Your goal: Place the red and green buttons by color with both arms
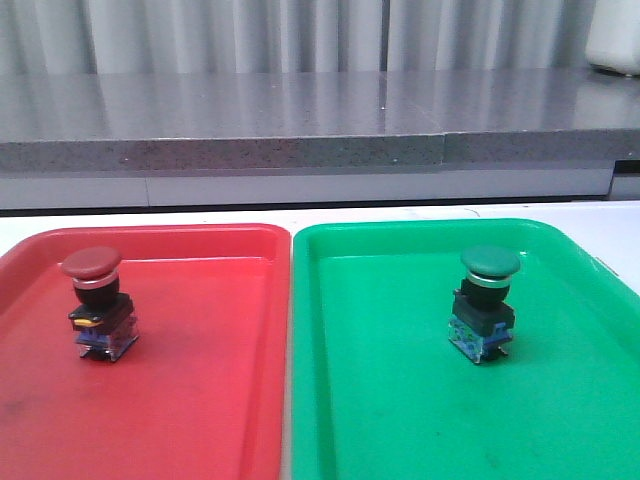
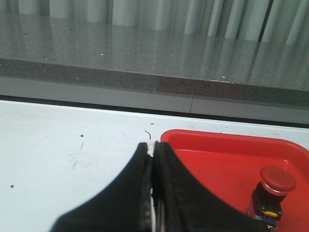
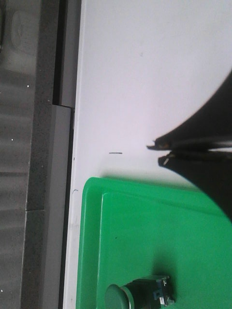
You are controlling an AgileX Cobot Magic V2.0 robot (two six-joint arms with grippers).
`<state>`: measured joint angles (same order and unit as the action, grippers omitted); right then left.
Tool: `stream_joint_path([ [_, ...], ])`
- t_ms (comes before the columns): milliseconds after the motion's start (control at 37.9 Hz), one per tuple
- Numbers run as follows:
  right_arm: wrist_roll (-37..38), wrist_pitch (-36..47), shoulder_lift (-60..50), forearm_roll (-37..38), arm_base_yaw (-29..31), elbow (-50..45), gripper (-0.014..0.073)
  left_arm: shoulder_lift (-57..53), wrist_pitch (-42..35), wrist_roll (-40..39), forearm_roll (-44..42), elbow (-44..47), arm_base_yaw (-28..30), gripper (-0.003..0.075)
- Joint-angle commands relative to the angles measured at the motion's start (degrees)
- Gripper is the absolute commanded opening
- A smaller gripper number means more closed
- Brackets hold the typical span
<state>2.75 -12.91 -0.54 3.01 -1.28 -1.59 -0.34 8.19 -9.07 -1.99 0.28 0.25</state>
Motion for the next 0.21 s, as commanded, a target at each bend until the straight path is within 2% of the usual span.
stream_joint_path([
  [0,-0.58,4.85,-1.0,-0.18,0.35,0.38,-0.0121,-0.82,-4.72,-0.59,0.42,1.36,-0.04,-0.002],
  [184,-0.58,4.85,-1.0,-0.18,0.35,0.38,-0.0121,-0.82,-4.72,-0.59,0.42,1.36,-0.04,-0.002],
])
